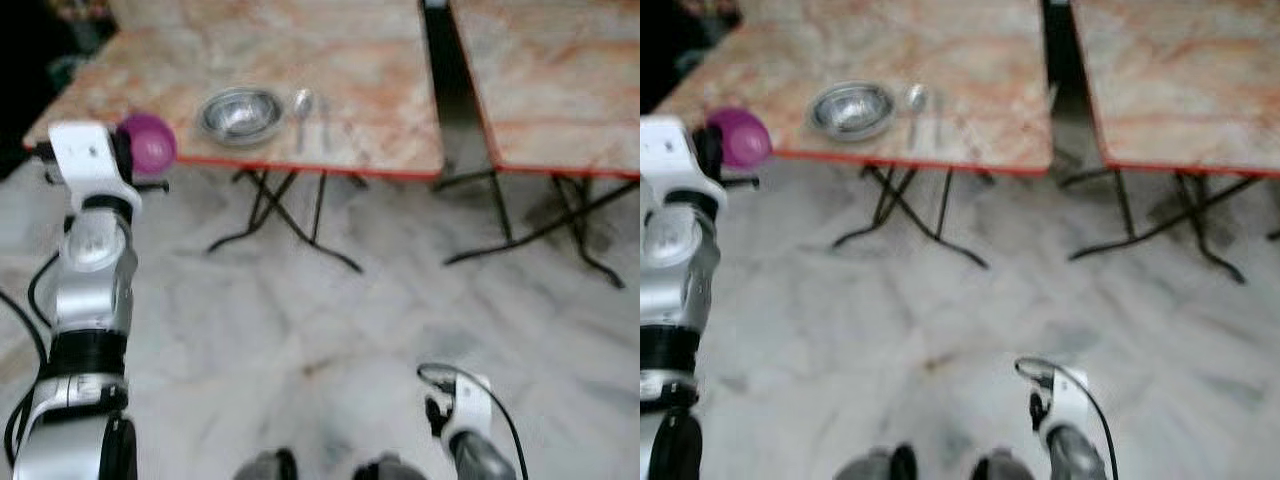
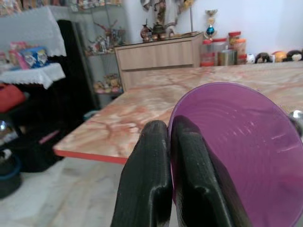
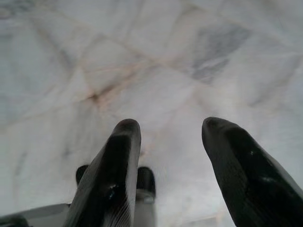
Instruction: Setting the table
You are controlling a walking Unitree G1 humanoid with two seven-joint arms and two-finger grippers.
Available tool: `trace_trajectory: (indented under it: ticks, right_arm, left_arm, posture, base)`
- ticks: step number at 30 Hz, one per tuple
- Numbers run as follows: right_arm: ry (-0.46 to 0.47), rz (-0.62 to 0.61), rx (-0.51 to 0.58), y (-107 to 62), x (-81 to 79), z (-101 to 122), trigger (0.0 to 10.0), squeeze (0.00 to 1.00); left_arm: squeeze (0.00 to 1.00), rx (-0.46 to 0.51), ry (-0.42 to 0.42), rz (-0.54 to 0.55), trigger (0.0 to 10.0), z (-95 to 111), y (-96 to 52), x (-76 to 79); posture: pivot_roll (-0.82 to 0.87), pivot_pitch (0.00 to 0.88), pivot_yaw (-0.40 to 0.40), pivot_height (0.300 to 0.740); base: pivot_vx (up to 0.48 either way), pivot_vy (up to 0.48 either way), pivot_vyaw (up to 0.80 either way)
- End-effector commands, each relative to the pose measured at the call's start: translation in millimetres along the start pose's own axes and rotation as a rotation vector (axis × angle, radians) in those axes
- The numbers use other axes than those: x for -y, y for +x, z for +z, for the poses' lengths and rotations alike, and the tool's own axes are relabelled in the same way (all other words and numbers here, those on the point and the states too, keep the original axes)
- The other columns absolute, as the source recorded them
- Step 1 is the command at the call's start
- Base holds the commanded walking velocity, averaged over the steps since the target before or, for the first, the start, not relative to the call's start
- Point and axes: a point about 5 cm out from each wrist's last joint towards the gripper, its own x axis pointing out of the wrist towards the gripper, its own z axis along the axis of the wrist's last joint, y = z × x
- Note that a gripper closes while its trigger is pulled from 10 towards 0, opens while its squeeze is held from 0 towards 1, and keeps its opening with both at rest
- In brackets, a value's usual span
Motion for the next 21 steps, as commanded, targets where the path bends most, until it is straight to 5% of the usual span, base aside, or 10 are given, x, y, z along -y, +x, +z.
trace_trajectory:
  ticks: [1, 21]
  right_arm:
    - [0.001, -0.012, -0.039, -3.0, 3.8, -11.3, 10.0, 0.00]
    - [0.002, -0.008, -0.030, -2.3, 5.1, -8.1, 10.0, 0.00]
  left_arm:
    - [0.00, 0.026, 0.010, -0.009, 10.0, 7.1, 1.8, 1.5]
    - [0.00, 0.031, 0.019, -0.002, 10.0, 9.4, 3.0, -0.7]
  posture:
    - [-0.01, 0.195, 0.002, 0.740]
    - [-0.01, 0.196, 0.000, 0.740]
  base:
    - [0.000, 0.480, 0.00]
    - [0.000, 0.480, 0.00]
